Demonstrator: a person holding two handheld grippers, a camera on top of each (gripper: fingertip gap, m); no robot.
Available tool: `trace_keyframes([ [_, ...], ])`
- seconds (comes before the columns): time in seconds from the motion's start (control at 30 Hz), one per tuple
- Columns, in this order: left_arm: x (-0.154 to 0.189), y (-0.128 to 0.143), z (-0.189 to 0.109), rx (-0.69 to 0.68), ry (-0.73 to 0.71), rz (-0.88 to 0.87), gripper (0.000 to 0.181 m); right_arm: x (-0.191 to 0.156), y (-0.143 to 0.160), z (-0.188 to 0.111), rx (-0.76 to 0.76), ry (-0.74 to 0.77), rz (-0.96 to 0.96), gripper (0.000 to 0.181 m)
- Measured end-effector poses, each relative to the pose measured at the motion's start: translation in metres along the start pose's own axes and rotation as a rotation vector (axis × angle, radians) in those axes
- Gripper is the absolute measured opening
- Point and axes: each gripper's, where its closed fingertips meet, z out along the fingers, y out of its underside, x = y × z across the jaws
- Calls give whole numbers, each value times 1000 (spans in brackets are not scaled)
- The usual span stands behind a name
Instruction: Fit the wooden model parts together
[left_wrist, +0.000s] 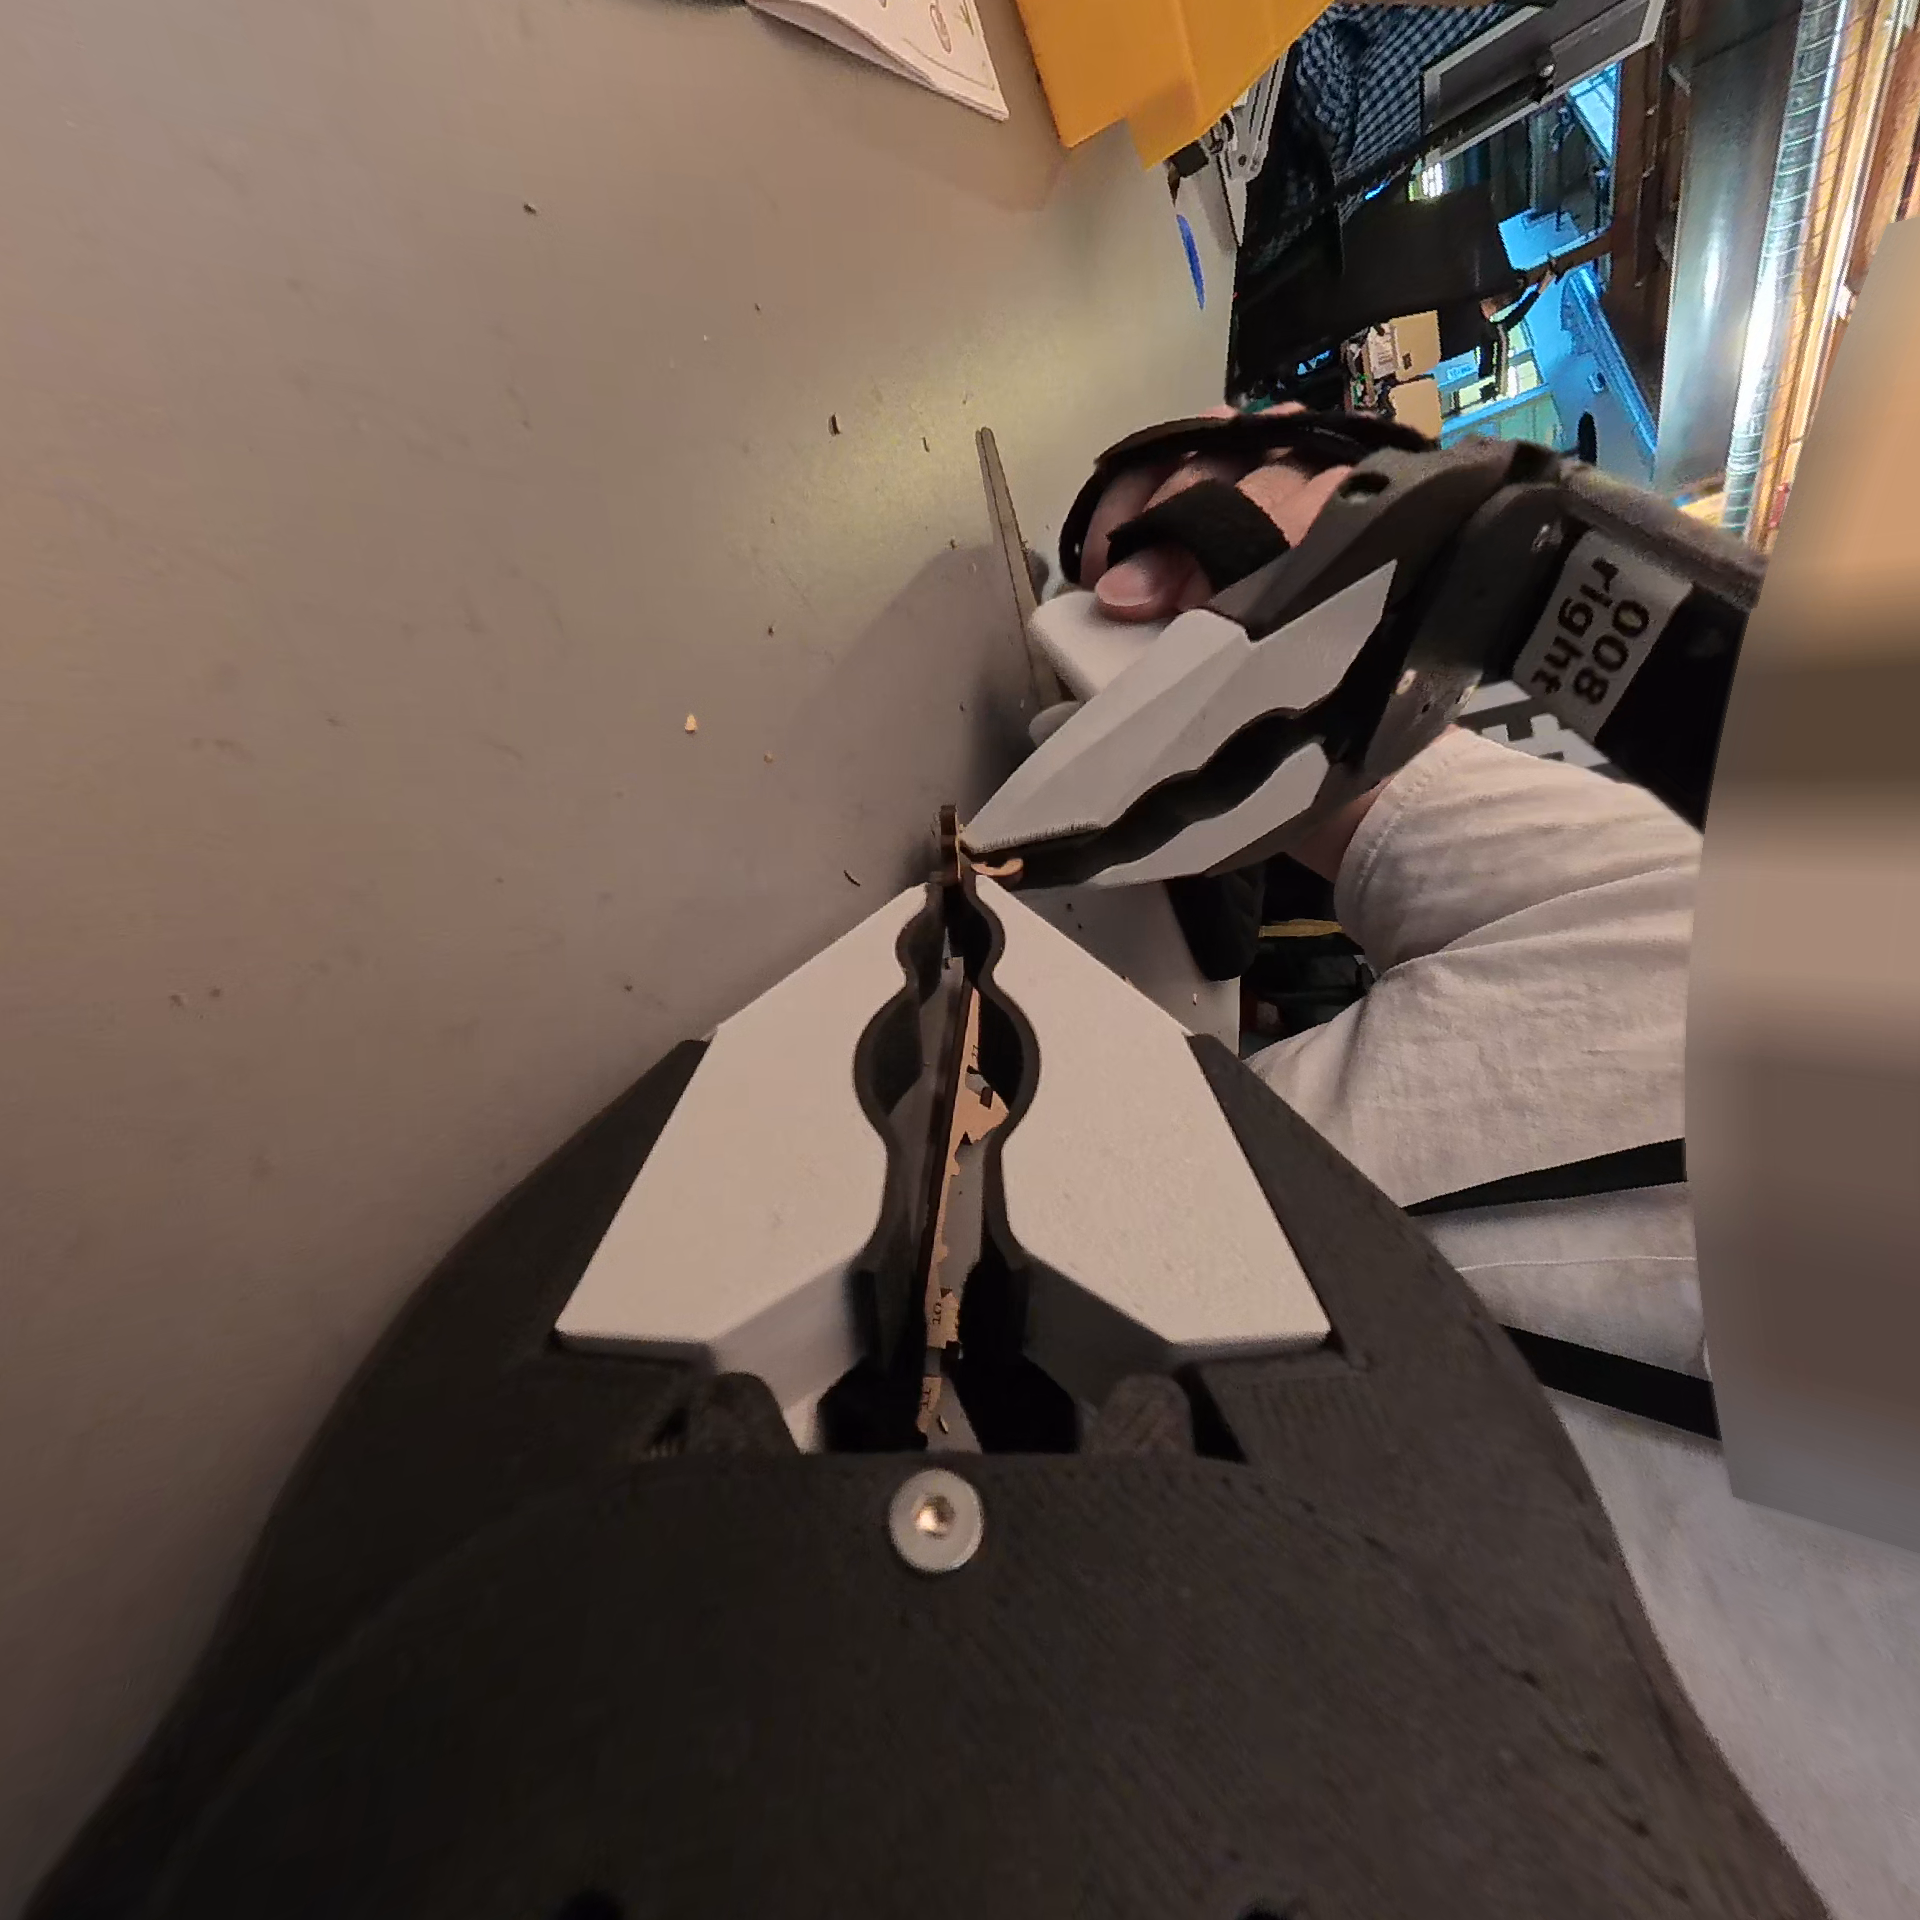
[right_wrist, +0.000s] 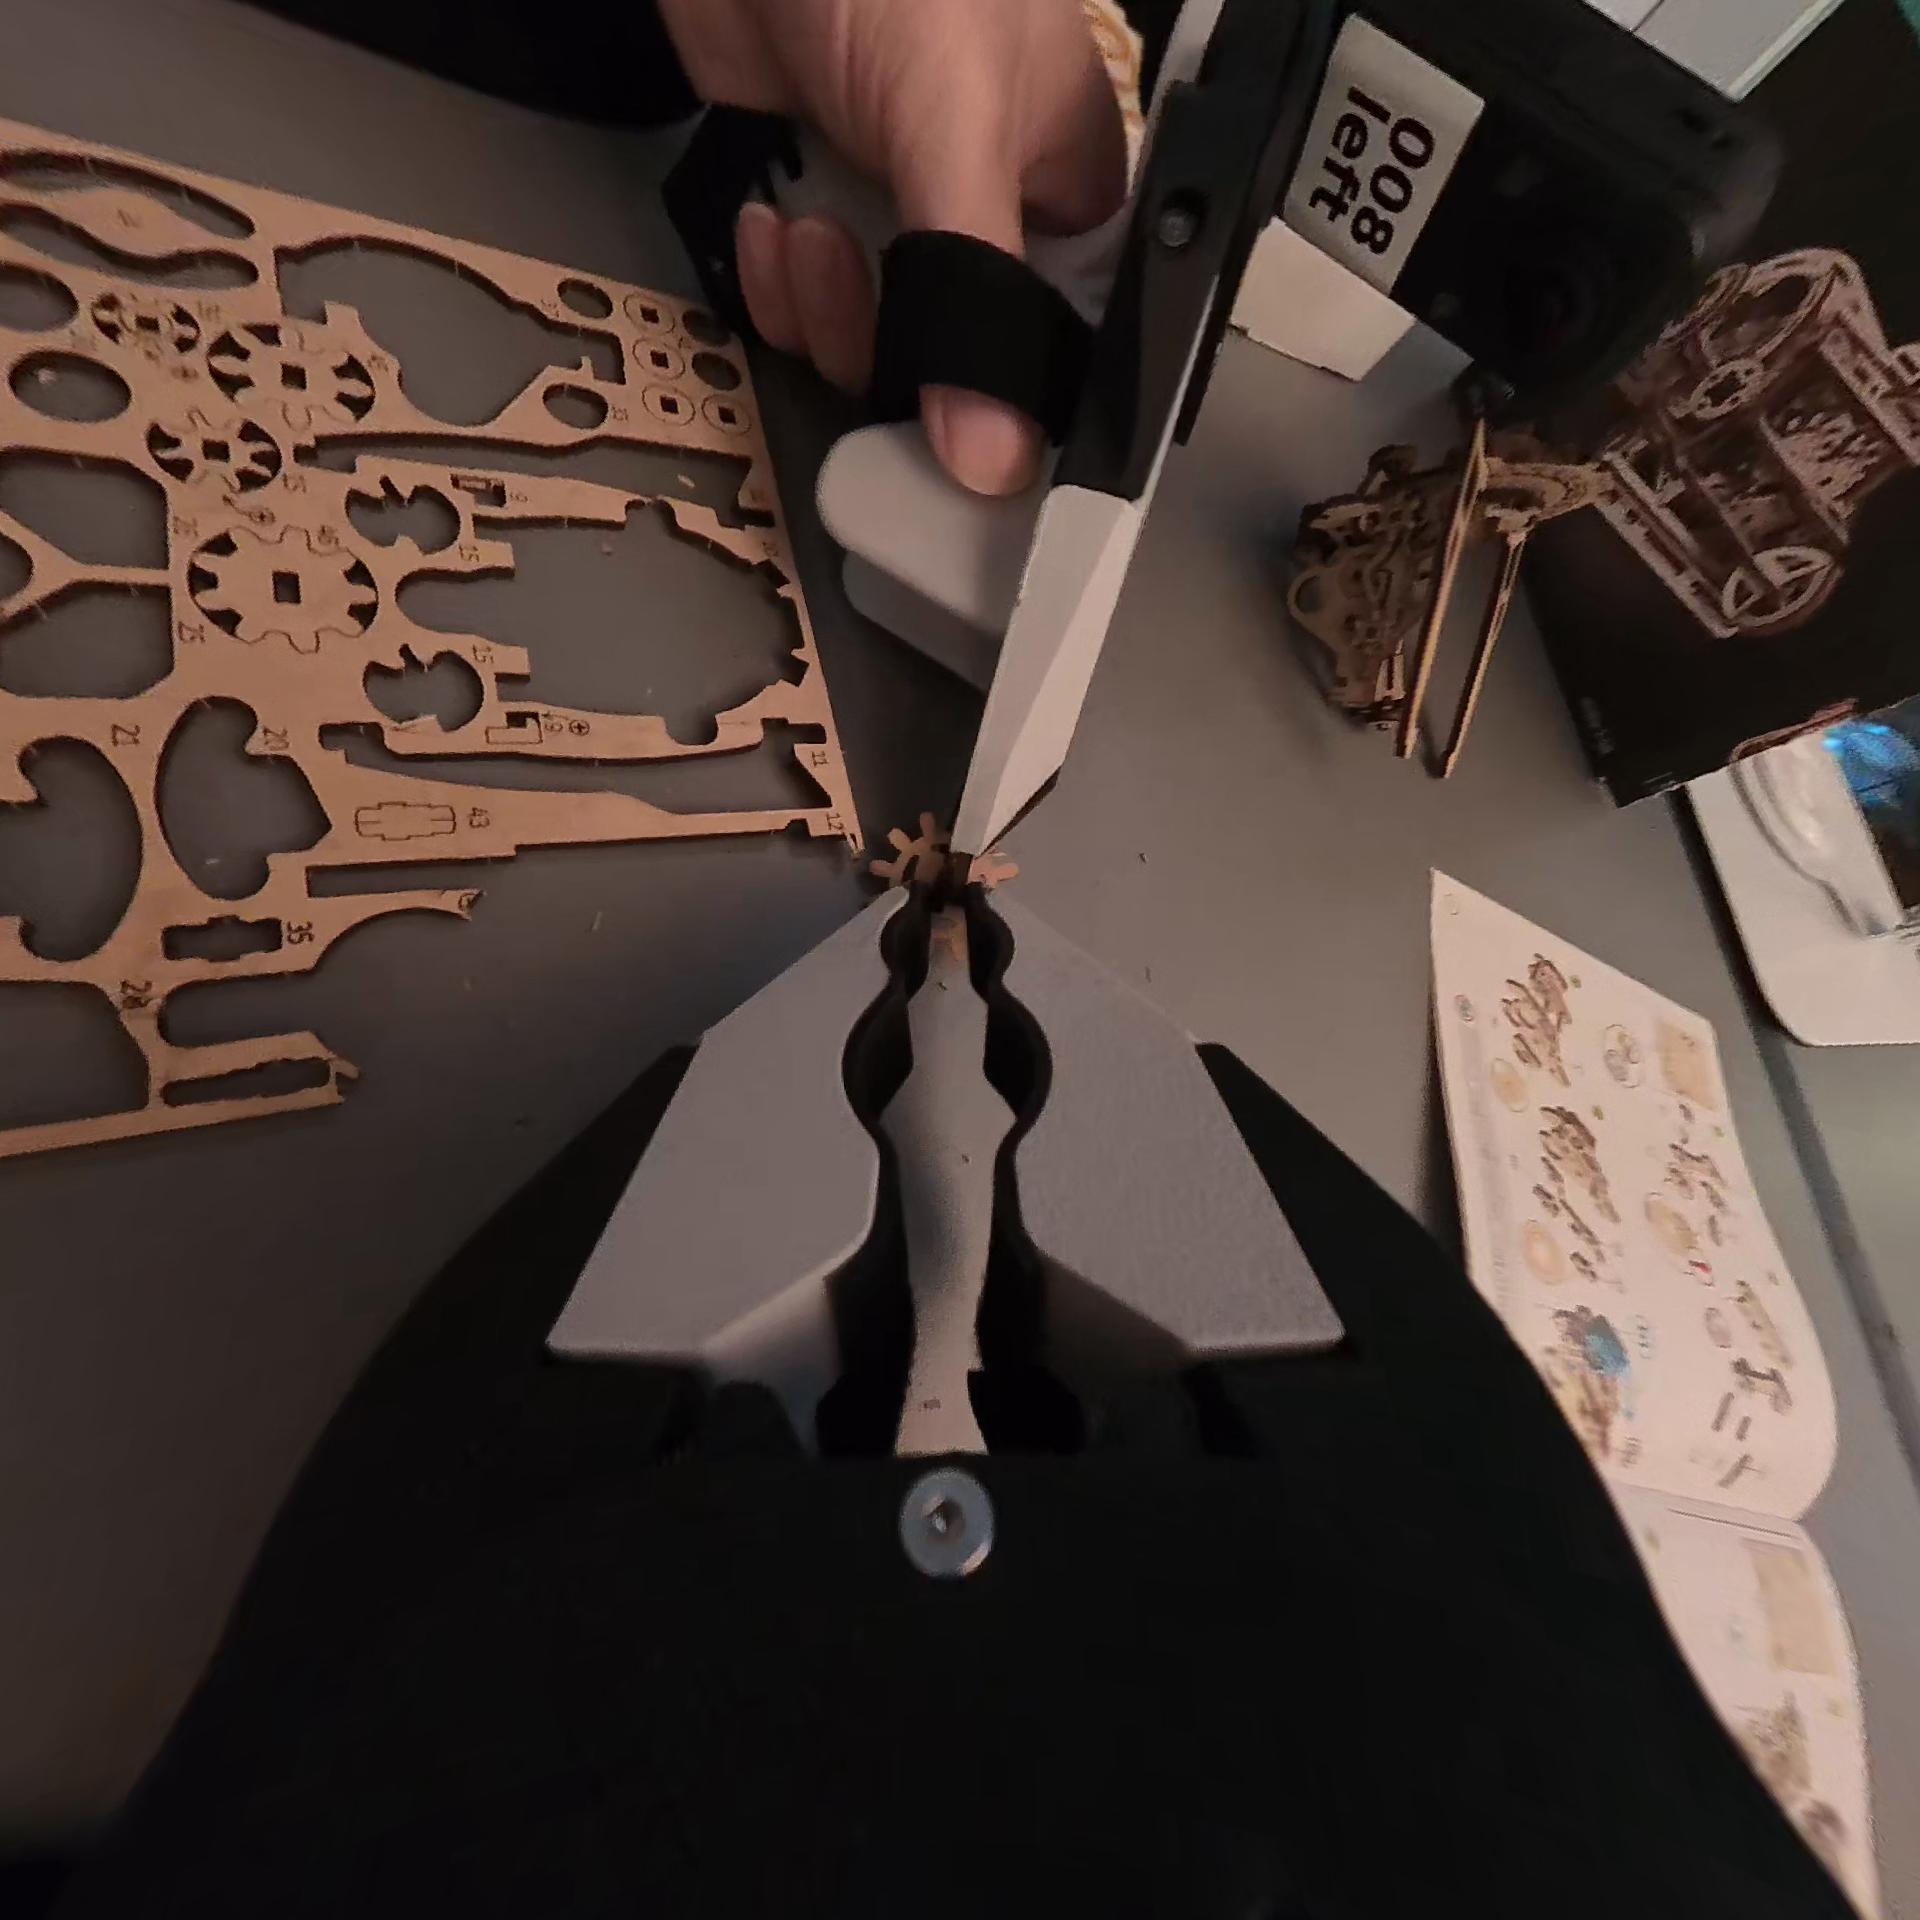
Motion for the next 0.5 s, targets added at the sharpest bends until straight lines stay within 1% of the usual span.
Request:
trace_keyframes([
  [0.07, 0, 0, 0, 2, 1, -1, 0, 0, 0, 0, 10, -16, 32, 5],
  [0.23, 0, 0, 0, 3, 1, -2, 0, 0, 0, 0, 2, 3, -5, 5],
  [0.5, 0, -1, 0, 7, 5, -4, 0, 0, 0, -1, 16, -12, 27, 5],
])
